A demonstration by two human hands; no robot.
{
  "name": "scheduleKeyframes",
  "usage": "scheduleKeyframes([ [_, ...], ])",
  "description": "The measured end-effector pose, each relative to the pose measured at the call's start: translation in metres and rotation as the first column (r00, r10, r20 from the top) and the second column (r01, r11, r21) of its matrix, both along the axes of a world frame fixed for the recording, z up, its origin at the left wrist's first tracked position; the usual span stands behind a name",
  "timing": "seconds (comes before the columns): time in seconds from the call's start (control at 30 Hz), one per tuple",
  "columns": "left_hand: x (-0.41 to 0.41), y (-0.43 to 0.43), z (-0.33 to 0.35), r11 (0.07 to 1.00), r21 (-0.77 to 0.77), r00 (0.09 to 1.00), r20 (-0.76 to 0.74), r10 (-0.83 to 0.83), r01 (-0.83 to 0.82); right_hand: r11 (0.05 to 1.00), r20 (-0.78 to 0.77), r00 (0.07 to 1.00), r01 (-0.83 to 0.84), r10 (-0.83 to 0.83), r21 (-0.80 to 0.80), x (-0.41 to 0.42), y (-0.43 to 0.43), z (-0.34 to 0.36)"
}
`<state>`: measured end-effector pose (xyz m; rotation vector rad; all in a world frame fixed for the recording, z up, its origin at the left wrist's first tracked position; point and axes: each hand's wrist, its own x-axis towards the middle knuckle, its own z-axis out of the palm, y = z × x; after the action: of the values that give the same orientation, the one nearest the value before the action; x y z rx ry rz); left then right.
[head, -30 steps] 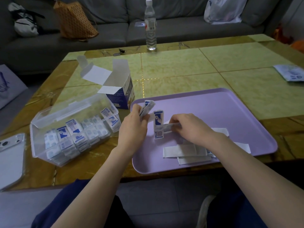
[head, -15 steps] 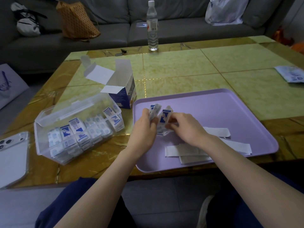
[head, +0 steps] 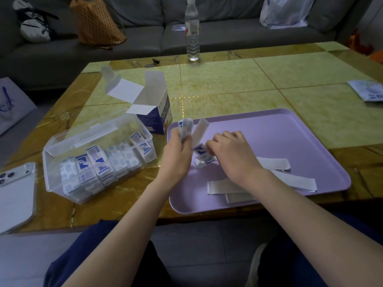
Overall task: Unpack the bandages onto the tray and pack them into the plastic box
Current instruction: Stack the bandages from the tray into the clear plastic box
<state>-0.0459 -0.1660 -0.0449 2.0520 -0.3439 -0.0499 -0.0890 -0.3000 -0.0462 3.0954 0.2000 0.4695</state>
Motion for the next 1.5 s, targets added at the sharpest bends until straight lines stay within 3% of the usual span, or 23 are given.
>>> scheduleKeyframes([
  [0.07,-0.003,-0.001,0.0,0.999,0.005,0.999,0.015,-0.032,0.032,1.0,0.05,0.999,-0.011,0.011,0.005,0.001,0.004,-0.004],
  [0.3,-0.002,0.005,0.001,0.998,0.066,0.983,0.183,-0.032,0.02,0.991,0.001,0.996,-0.092,0.092,0.101,0.005,0.011,-0.012],
  [0.4,-0.002,0.009,-0.001,0.991,0.132,0.961,0.277,-0.024,-0.014,0.999,-0.181,0.983,-0.04,0.04,0.004,0.005,0.012,-0.01],
  [0.5,-0.002,0.01,-0.002,0.983,0.182,0.961,0.275,-0.033,-0.018,0.996,-0.099,0.993,-0.065,0.071,0.057,0.002,0.015,-0.009],
  [0.67,-0.002,0.008,-0.007,0.939,0.336,0.951,0.264,-0.164,0.068,1.0,-0.026,1.0,-0.003,0.003,-0.022,0.001,0.013,-0.006],
  [0.83,0.0,0.01,-0.013,0.879,0.458,0.93,0.251,-0.268,0.13,0.994,0.048,0.998,0.021,-0.026,0.11,0.003,0.009,-0.01],
  [0.97,0.004,0.012,-0.02,0.794,0.59,0.922,0.206,-0.327,0.15,0.95,-0.044,0.999,0.021,-0.008,0.312,0.003,0.007,-0.011],
  [1.03,0.006,0.013,-0.023,0.757,0.637,0.923,0.187,-0.337,0.147,0.947,-0.028,0.999,0.038,-0.031,0.318,0.004,0.005,-0.015],
  [1.17,0.007,0.017,-0.026,0.678,0.719,0.9,0.181,-0.396,0.153,0.948,-0.238,0.971,0.094,-0.02,0.303,0.006,0.002,-0.021],
  [1.33,0.001,0.011,-0.022,0.719,0.675,0.912,0.174,-0.372,0.165,0.831,-0.277,0.96,0.121,0.041,0.542,0.006,0.002,-0.024],
  [1.4,-0.002,0.01,-0.023,0.67,0.73,0.915,0.169,-0.366,0.133,0.789,-0.265,0.961,0.103,0.078,0.606,0.005,0.004,-0.024],
  [1.5,-0.002,0.011,-0.027,0.547,0.833,0.905,0.171,-0.389,0.078,0.814,-0.201,0.972,0.019,0.12,0.58,0.003,0.007,-0.024],
])
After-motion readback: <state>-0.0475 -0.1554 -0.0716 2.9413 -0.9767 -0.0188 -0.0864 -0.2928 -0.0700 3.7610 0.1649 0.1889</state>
